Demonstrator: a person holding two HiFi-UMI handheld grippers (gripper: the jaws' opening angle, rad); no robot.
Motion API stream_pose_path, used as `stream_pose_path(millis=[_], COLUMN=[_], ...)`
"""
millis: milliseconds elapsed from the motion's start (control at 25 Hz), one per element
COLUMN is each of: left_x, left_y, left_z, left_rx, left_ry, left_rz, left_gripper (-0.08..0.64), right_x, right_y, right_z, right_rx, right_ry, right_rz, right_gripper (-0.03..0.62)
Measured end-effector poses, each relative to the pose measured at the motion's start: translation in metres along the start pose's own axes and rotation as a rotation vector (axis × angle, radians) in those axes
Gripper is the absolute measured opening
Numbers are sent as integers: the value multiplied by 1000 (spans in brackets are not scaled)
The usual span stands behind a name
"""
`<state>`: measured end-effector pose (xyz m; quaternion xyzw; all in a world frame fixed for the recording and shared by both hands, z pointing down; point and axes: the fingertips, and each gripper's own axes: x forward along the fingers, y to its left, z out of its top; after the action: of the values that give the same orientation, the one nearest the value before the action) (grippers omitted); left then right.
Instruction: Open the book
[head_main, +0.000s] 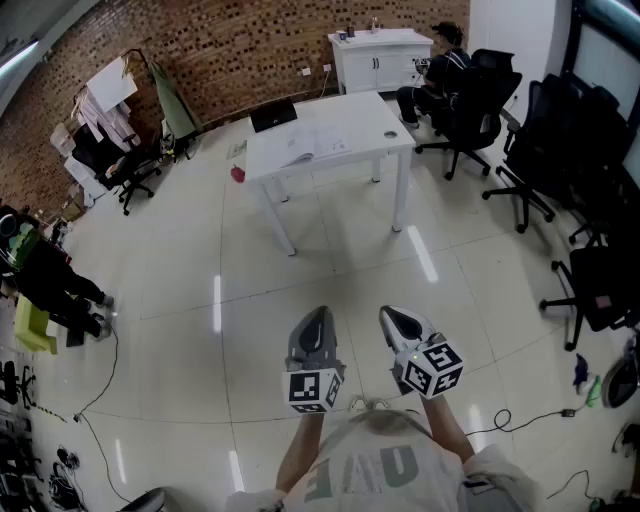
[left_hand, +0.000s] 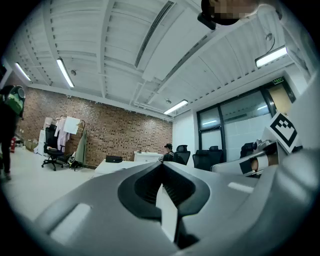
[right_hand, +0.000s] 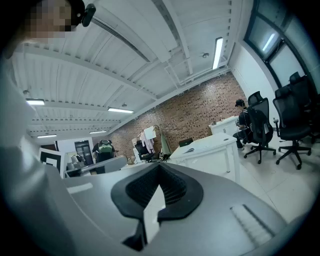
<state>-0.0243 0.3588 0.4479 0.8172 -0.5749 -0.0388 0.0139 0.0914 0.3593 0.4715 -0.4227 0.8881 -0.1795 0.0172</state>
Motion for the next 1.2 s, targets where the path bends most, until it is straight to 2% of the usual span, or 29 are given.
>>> stream_pose_path(millis=[360,720,1200], left_x=[6,5,13], left_y=[-6,-2,-3], left_z=[-6,-6,4], left_rx=[-9,0,-2], left_ry=[1,6,-20], left_rz=[18,40,43], left_gripper=[11,12,12], right_x=[-3,-2,1], right_y=[-11,-18,-21], right_z=[2,3,8], right_rx=[-27,34,33], right_ry=[-3,-19,-13], right_rz=[12,18,29], right_gripper=[3,3,5])
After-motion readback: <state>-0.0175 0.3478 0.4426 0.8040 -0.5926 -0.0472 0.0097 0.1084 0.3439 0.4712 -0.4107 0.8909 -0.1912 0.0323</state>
